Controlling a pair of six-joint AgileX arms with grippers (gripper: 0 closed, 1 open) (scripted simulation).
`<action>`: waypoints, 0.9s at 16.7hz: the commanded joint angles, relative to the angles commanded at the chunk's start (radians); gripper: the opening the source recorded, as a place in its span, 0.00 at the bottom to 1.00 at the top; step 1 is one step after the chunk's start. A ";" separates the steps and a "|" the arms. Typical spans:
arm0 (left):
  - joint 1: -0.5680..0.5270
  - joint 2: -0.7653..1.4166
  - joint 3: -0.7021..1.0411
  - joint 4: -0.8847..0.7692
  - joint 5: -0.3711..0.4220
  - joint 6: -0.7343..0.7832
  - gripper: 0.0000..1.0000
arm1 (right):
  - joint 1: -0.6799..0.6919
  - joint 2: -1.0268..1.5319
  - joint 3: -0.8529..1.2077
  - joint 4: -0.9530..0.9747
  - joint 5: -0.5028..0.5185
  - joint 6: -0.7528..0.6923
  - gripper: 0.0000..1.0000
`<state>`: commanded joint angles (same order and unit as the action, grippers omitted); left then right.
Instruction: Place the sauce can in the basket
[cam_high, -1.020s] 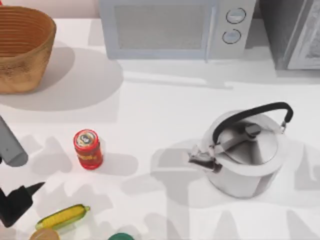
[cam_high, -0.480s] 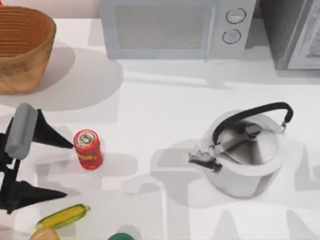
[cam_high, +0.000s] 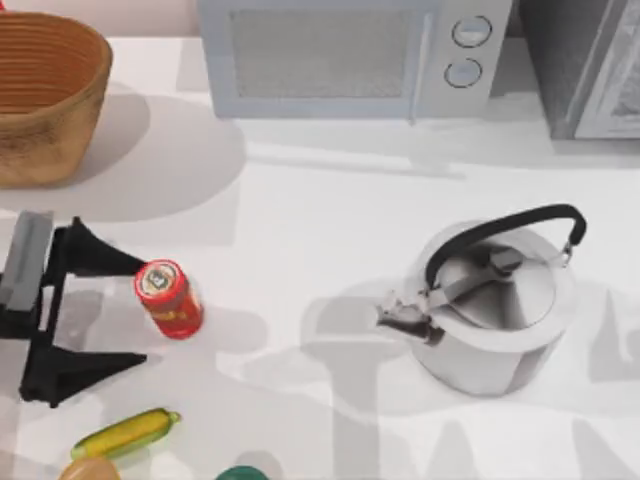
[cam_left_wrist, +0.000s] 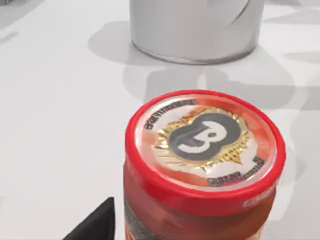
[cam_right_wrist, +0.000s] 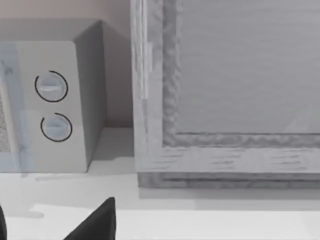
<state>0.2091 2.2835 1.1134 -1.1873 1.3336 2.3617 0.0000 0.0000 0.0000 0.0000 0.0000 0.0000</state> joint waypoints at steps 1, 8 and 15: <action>0.012 0.037 0.018 -0.019 0.024 0.041 1.00 | 0.000 0.000 0.000 0.000 0.000 0.000 1.00; 0.045 0.102 0.053 -0.055 0.070 0.119 1.00 | 0.000 0.000 0.000 0.000 0.000 0.000 1.00; 0.008 0.050 0.009 0.040 0.089 0.019 1.00 | 0.000 0.000 0.000 0.000 0.000 0.000 1.00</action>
<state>0.2168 2.3330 1.1227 -1.1472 1.4227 2.3812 0.0000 0.0000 0.0000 0.0000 0.0000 0.0000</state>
